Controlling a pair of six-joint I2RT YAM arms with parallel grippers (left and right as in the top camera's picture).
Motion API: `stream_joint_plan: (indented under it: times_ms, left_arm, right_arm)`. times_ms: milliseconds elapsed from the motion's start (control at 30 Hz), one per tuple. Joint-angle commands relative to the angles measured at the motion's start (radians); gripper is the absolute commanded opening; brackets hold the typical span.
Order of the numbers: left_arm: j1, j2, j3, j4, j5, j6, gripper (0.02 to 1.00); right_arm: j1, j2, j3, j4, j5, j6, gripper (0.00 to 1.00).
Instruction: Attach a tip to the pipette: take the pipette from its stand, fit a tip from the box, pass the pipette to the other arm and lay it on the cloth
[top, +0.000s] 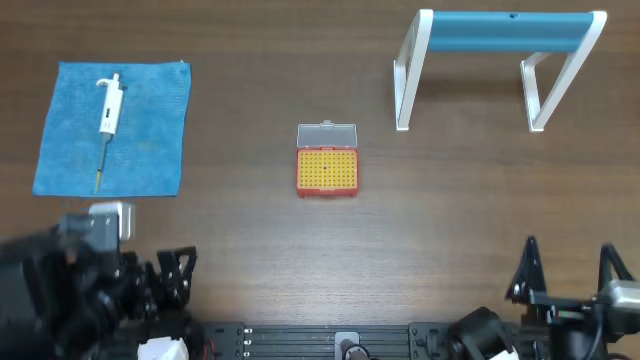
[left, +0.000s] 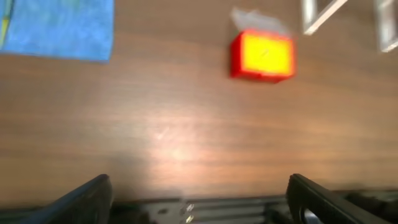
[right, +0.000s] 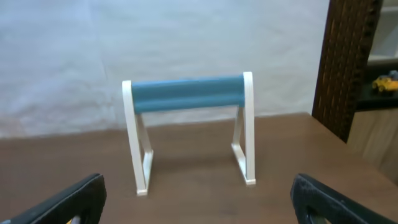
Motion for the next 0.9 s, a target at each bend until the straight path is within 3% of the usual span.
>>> stream_joint_plan:
  times_ms: [33, 167, 567, 633, 700, 800, 900]
  left_arm:
    - [-0.001, -0.104, -0.011, 0.046, 0.069, -0.055, 0.904]
    - [-0.001, -0.105, -0.011, 0.047, 0.069, -0.055, 0.904]
    - [-0.001, -0.105, -0.014, 0.046, 0.069, -0.054, 0.901]
    - [-0.009, -0.105, -0.017, 0.077, -0.019, -0.021, 0.901]
    - [-0.044, -0.121, -0.076, 0.281, -0.066, -0.019, 0.901]
    - [-0.143, -0.25, -0.429, 0.941, -0.089, 0.169, 0.904]
    - [-0.149, -0.435, -0.875, 1.491, -0.087, 0.185, 0.901]
  right_arm:
    - [0.005, 0.028, -0.041, -0.051, -0.06, -0.018, 0.963]
    - [0.005, 0.028, -0.041, -0.201, -0.067, -0.013, 0.963]
    - [0.005, 0.028, -0.041, -0.351, -0.069, -0.014, 0.963]
    - [0.005, 0.028, -0.041, -0.363, -0.069, -0.014, 0.963]
    - [0.005, 0.028, -0.041, -0.363, -0.069, -0.014, 0.965]
    - [0.005, 0.028, -0.041, -0.363, -0.069, -0.014, 0.963]
    - [0.005, 0.028, -0.041, -0.363, -0.069, -0.014, 0.963]
